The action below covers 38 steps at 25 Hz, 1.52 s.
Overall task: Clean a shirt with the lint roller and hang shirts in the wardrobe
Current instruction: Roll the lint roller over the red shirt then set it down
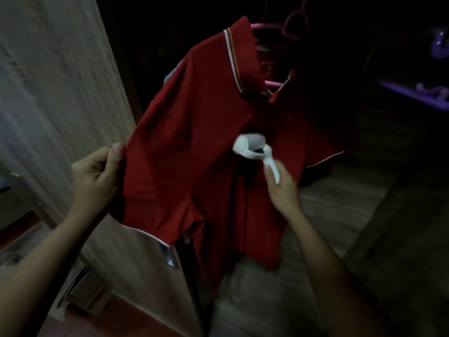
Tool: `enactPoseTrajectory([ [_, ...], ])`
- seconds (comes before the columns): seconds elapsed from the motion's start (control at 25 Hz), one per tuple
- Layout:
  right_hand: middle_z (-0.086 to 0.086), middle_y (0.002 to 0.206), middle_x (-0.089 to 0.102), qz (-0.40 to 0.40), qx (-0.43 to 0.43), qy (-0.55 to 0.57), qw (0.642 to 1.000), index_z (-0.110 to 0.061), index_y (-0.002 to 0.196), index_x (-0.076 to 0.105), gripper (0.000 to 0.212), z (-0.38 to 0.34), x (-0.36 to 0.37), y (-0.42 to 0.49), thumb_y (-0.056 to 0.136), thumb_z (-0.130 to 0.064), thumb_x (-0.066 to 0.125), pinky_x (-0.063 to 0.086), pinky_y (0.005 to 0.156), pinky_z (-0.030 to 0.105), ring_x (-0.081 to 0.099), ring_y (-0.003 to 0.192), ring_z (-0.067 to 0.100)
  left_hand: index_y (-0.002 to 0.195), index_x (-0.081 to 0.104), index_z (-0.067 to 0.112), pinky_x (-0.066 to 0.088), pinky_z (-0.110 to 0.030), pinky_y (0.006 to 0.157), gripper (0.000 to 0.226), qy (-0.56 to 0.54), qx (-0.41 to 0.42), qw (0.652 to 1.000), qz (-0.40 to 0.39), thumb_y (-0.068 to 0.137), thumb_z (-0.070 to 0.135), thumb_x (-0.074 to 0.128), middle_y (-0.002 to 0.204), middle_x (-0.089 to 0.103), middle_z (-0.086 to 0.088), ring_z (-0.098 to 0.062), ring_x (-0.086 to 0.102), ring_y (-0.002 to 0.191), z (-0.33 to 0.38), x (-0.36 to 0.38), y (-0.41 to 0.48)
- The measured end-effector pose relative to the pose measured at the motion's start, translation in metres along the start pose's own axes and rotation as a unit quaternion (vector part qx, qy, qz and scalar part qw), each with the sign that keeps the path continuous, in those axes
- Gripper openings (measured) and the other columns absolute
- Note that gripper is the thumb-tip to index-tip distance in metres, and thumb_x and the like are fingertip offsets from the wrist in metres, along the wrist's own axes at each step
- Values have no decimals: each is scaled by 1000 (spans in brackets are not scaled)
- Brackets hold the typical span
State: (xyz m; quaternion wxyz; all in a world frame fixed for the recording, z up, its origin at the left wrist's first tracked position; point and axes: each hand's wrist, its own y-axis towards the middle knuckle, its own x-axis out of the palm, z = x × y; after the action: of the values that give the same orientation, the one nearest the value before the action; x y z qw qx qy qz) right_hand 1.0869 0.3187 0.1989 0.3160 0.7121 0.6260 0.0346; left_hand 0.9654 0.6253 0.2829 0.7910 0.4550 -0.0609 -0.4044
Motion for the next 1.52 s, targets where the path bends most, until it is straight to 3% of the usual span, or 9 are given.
enactPoseTrajectory([
  [0.24, -7, 69, 64, -21, 52, -6, 998, -22, 108, 58, 19, 4, 38, -68, 95, -31, 46, 39, 51, 13, 60, 62, -4, 56, 35, 5, 22, -18, 46, 50, 6, -13, 1000, -3, 96, 34, 41, 53, 33, 7, 3, 29, 46, -1, -2, 2],
  [0.4, 11, 92, 73, -153, 140, -75, 975, -28, 114, 58, 28, 72, 90, -159, 90, -41, 51, 51, 67, 34, 70, 83, 27, 56, 37, 3, 22, -17, 46, 49, -6, -16, 1000, 2, 97, 29, 41, 53, 32, 7, 3, 29, 47, -3, 0, 2],
  [0.52, 8, 118, 66, -289, 229, -162, 915, -31, 126, 53, 47, 100, 97, -190, 87, -55, 42, 47, 90, 32, 61, 110, 26, 55, 38, 8, 23, -15, 46, 48, -13, -22, 1000, -2, 97, 29, 41, 49, 36, 9, 2, 30, 45, -2, 0, 3],
  [0.6, 7, 124, 63, -263, 262, -138, 918, -27, 127, 54, 69, 98, 93, -184, 77, -69, 33, 42, 93, 28, 58, 114, 24, 54, 43, 24, 24, -11, 46, 44, -19, -21, 1000, -8, 97, 27, 42, 46, 41, 17, 4, 33, 44, -1, -2, 4],
  [0.8, 10, 95, 74, -106, 87, -100, 985, -23, 121, 57, 32, 12, 53, -102, 92, -35, 52, 43, 66, 27, 68, 87, 25, 51, 46, 39, 25, -9, 46, 47, -24, -22, 999, -7, 96, 30, 43, 46, 42, 20, 5, 34, 45, 0, 0, 4],
  [1.0, -7, 62, 58, 13, -59, 7, 998, -22, 116, 56, 27, -114, 5, -40, 95, -34, 44, 35, 45, 8, 59, 56, 3, 52, 43, 33, 24, -12, 46, 44, -26, -27, 999, -3, 95, 40, 43, 46, 40, 20, 6, 32, 46, -1, -1, 3],
  [1.16, -2, 80, 70, -52, -48, 23, 997, -30, 114, 54, 24, -143, 20, -73, 94, -40, 45, 46, 59, 26, 65, 69, 9, 54, 47, 30, 28, -18, 47, 41, -27, -28, 999, 2, 94, 38, 44, 51, 40, 10, 5, 35, 47, -1, -2, 3],
  [1.28, -11, 67, 61, -127, -28, 55, 990, -30, 109, 54, 22, -139, 31, -101, 94, -41, 43, 42, 57, 22, 58, 62, 2, 55, 49, 23, 30, -21, 48, 42, -23, -36, 999, 3, 93, 41, 44, 51, 40, 9, 4, 35, 48, -2, -3, 2],
  [1.52, -12, 68, 49, 47, 56, 65, 995, -7, 109, 58, 28, -118, 6, -1, 98, -27, 41, 33, 51, 7, 46, 60, -1, 53, 51, 34, 27, -14, 47, 41, -35, -50, 998, -7, 94, 38, 45, 48, 43, 18, 6, 35, 47, -1, -3, 4],
])
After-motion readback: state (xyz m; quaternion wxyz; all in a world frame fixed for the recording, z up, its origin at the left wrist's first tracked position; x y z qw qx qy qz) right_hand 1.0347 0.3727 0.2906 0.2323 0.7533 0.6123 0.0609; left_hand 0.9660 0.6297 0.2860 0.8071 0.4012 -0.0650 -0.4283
